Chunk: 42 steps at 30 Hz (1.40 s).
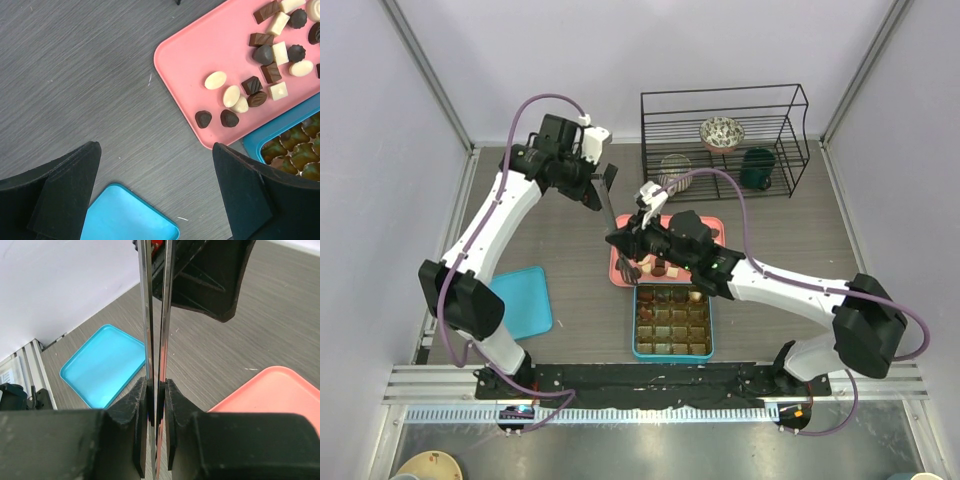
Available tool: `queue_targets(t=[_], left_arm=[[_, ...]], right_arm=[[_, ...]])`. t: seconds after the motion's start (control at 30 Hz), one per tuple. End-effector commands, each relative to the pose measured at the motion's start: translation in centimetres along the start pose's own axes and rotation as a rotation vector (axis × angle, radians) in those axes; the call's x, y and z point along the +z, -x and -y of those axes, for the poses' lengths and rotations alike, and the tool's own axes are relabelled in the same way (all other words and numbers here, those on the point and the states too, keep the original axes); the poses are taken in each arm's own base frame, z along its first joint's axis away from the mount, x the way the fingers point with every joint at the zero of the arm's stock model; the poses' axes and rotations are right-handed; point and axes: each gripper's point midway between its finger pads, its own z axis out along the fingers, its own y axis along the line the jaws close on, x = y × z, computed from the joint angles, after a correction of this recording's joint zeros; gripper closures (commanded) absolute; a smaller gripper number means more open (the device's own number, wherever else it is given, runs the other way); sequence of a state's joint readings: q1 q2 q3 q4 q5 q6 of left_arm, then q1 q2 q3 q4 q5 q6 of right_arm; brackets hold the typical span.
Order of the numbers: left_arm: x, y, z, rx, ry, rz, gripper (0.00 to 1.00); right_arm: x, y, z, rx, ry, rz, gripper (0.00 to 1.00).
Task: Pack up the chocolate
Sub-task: Adjust the clamp.
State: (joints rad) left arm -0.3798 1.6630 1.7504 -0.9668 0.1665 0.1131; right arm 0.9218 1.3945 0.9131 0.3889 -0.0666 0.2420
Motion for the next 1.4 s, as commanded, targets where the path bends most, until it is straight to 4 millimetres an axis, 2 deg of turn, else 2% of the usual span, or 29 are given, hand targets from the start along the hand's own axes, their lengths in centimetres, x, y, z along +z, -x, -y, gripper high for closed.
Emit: queue_targets(t=[0.0, 0.17, 0.37, 0.6, 0.63, 0.73, 0.83, 0.87, 0.93, 1.1, 1.33, 1.37], left_arm=[[-2.5, 0.7, 1.0, 0.045, 0.015, 0.042, 0.00], [-3.2, 0.2, 2.6, 0.080, 0.013, 0.036, 0.00], [-3.3, -0.2, 2.7, 0.084, 0.019, 0.032, 0.00], [-3.8, -0.4, 4.3, 0.104, -0.047, 0.030, 0.00], [-3.9, -0.6, 5.0, 0.110, -0.074, 0.025, 0.00], [-4.0, -1.1, 6.2, 0.146, -0.109, 0.012, 0.00], [-4.2, -1.4, 7.1, 0.178, -0.128, 0.004, 0.00], [-4.3, -1.5, 7.3, 0.183, -0.132, 0.001, 0.00], [-4.3, -1.5, 7.6, 0.191, -0.138, -0.001, 0.00], [-4.4, -1.6, 8.2, 0.199, -0.151, -0.005, 0.00], [-4.7, -1.6, 7.8, 0.220, -0.127, 0.000, 0.00], [-4.6, -1.7, 7.7, 0.228, -0.122, -0.001, 0.00]], right_arm=[[1.2, 2.9, -1.3, -0.008, 0.047, 0.069, 0.85], [2.2, 3.3, -0.8, -0.022, 0.018, 0.081, 0.88], [2.8, 4.5, -1.0, -0.027, 0.016, 0.104, 0.89], [3.5, 4.5, -1.0, -0.037, 0.019, 0.095, 0.89], [3.7, 4.3, -1.1, -0.037, 0.024, 0.089, 0.89], [4.3, 4.0, -1.3, -0.037, 0.040, 0.077, 0.86], [4.7, 3.7, -1.2, -0.040, 0.038, 0.071, 0.78], [4.9, 3.6, -1.2, -0.041, 0.037, 0.068, 0.72], [5.1, 3.6, -0.9, -0.041, 0.028, 0.077, 0.68], [5.3, 4.1, -0.7, -0.023, 0.010, 0.107, 0.67], [5.4, 3.4, -0.4, -0.015, 0.001, 0.083, 0.89], [5.3, 3.3, -0.5, -0.019, 0.004, 0.076, 0.89]])
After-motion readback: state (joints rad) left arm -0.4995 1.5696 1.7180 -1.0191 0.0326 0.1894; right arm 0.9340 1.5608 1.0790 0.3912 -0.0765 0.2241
